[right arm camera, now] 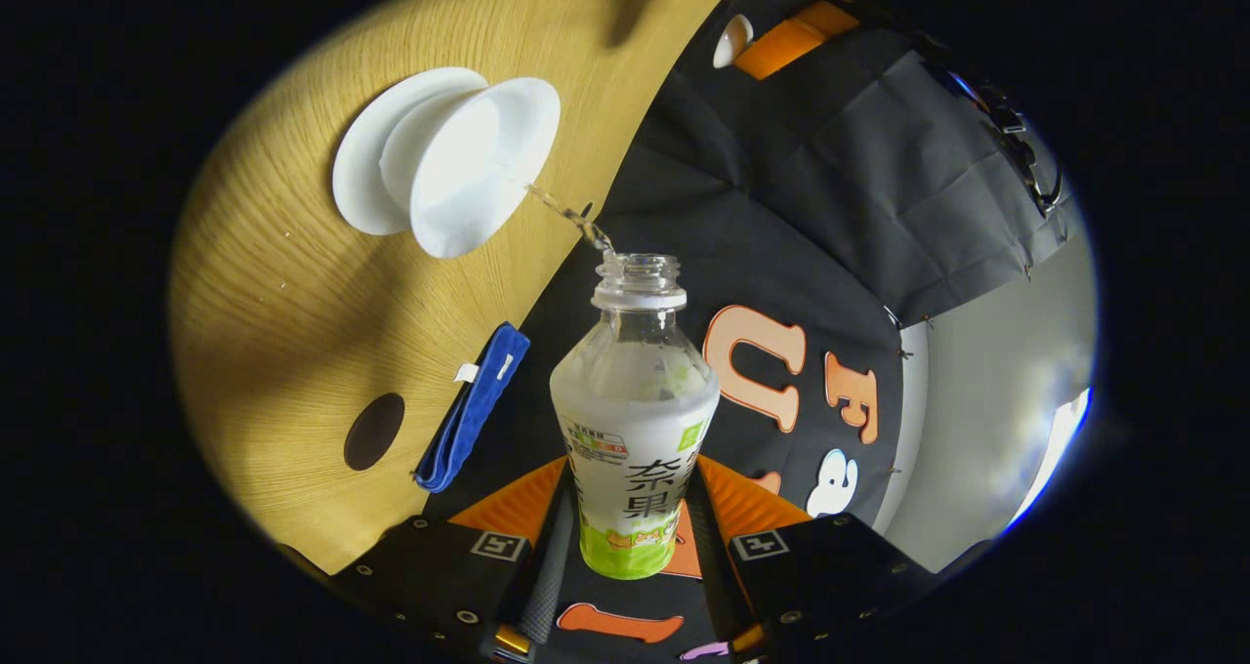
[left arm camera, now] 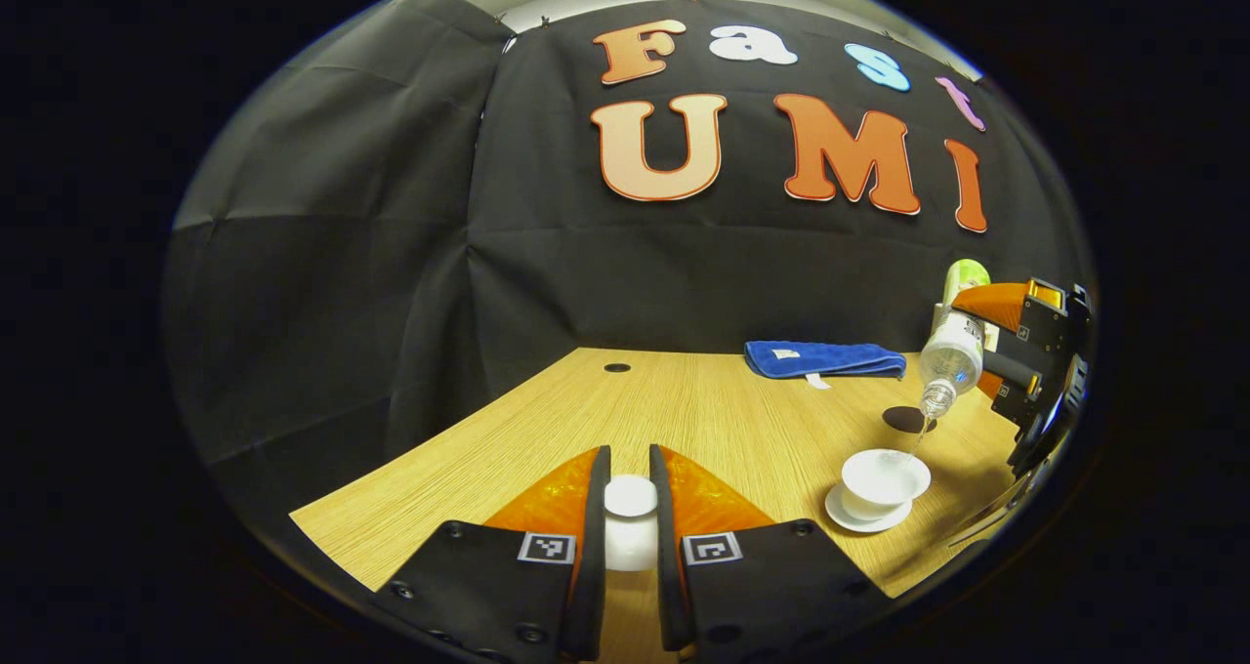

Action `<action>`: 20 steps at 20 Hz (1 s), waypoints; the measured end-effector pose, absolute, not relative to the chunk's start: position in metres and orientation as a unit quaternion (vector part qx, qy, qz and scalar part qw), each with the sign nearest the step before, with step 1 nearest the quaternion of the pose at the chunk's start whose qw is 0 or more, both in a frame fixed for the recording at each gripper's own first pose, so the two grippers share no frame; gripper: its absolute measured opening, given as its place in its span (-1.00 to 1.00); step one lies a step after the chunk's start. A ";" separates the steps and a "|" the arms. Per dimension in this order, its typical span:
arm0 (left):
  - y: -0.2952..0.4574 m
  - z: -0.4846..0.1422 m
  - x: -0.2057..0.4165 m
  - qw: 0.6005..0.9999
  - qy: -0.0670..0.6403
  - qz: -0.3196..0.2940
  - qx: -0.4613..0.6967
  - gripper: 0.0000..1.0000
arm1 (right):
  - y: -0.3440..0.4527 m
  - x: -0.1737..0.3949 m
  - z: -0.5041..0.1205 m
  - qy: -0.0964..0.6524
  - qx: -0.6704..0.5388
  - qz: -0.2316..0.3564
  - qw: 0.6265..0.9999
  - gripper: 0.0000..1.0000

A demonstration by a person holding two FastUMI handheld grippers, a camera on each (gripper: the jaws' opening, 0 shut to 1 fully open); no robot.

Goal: Open the teacup lid with one hand, grasp the water bottle and pour water into the teacup with the other hand; after pouring, place the water bottle on the coaster and then close the teacup lid.

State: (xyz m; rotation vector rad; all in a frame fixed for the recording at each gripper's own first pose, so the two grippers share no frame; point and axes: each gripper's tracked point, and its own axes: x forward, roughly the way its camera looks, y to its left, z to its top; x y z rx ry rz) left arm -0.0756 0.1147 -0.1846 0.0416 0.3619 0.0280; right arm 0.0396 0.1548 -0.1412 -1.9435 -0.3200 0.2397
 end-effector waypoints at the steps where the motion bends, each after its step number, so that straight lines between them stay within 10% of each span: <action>1: 0.115 -0.183 -0.076 0.984 0.178 0.014 0.022 -0.48 | 0.156 0.039 -0.141 -0.138 -0.820 0.103 0.546 0.24; 20: 0.114 -0.179 -0.079 0.984 0.177 0.012 0.024 -0.48 | 0.166 0.037 -0.141 -0.183 -0.839 0.143 0.492 0.23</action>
